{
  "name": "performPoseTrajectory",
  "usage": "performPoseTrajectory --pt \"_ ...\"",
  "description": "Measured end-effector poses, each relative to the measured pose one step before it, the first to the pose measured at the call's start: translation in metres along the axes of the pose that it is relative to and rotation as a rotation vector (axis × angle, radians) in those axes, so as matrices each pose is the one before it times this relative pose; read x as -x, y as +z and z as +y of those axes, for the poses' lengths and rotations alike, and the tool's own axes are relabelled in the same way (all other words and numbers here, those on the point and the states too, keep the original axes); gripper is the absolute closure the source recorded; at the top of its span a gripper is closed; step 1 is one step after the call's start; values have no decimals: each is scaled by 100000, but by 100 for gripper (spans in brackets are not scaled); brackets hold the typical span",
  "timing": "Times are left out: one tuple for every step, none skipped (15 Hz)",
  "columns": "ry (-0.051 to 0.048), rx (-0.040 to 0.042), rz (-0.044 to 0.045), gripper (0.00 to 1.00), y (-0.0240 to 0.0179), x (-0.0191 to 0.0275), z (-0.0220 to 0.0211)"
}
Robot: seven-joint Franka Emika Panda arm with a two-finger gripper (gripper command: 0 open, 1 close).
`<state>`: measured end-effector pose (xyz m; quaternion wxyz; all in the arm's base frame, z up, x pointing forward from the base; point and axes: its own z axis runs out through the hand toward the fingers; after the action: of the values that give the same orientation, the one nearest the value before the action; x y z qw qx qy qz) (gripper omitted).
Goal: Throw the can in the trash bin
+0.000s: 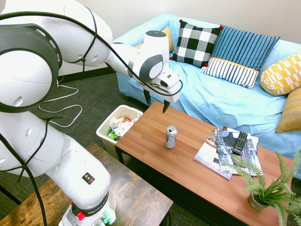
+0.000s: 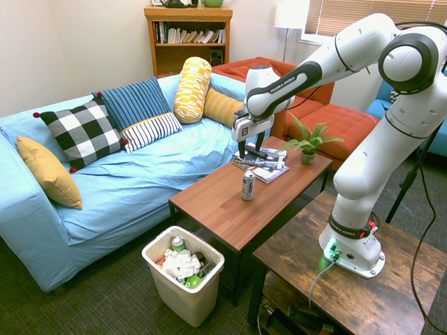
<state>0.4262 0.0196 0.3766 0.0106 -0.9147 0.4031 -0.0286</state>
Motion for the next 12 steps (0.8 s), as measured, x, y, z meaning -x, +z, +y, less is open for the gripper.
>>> performPoseTrajectory --pt "-2 144 -148 0 23 -33 -42" --pt "50 638 -304 0 168 13 21" --pt "819 288 781 0 228 -115 -84" --pt "1387 142 1007 0 408 -224 -158" --pt "1704 -145 997 0 494 -352 -288" --pt "2232 -292 1628 0 577 -503 -349" --pt "2413 -106 1689 0 615 -640 -340" --pt "2484 136 1019 0 572 -643 -349" --pt "2856 40 515 0 548 -740 -246" --pt "2730 334 104 0 681 -805 -66" --pt "2009 219 -126 0 772 -759 34" --pt "1605 611 -323 0 878 -603 67"
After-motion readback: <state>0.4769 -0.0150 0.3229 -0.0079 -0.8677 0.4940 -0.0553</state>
